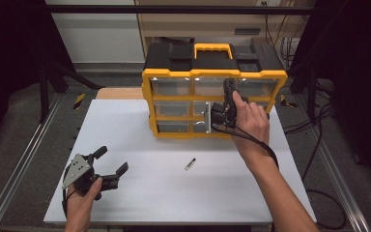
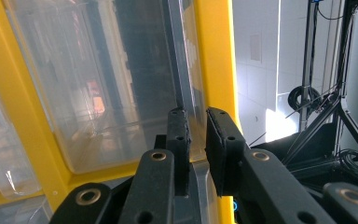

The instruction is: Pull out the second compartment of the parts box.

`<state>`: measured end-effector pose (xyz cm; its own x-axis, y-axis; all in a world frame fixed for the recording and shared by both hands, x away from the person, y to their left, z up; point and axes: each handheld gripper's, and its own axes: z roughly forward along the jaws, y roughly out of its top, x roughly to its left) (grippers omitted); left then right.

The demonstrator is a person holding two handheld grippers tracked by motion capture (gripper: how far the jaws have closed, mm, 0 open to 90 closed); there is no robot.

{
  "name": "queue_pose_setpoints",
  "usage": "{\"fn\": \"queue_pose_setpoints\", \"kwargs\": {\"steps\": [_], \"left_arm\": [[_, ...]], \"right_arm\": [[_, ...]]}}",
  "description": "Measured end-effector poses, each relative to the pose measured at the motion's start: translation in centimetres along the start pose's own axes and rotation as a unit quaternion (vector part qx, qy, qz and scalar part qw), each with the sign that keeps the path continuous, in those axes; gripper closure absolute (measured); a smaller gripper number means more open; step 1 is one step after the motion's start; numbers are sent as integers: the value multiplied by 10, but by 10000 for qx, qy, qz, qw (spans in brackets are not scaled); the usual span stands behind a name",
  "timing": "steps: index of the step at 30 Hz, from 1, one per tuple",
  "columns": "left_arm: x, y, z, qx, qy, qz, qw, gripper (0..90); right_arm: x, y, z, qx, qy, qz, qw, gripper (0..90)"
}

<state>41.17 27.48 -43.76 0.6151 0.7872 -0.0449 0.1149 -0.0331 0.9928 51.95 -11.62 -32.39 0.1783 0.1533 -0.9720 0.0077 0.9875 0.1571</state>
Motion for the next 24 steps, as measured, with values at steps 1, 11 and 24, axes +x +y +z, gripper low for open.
{"fn": "queue_pose_setpoints", "kwargs": {"steps": [1,11,24], "left_arm": [[0,0,0,4,0,3,10000,25],[1,0,0,2,2,5,10000,25],[0,0,-1,-2,3,15,10000,25]], "right_arm": [[0,0,0,-2,-7,17,10000,798],[-1,-1,-3,-24,16,27,10000,812],[-4,-3,-15,-99,33,98,9999,812]]}}
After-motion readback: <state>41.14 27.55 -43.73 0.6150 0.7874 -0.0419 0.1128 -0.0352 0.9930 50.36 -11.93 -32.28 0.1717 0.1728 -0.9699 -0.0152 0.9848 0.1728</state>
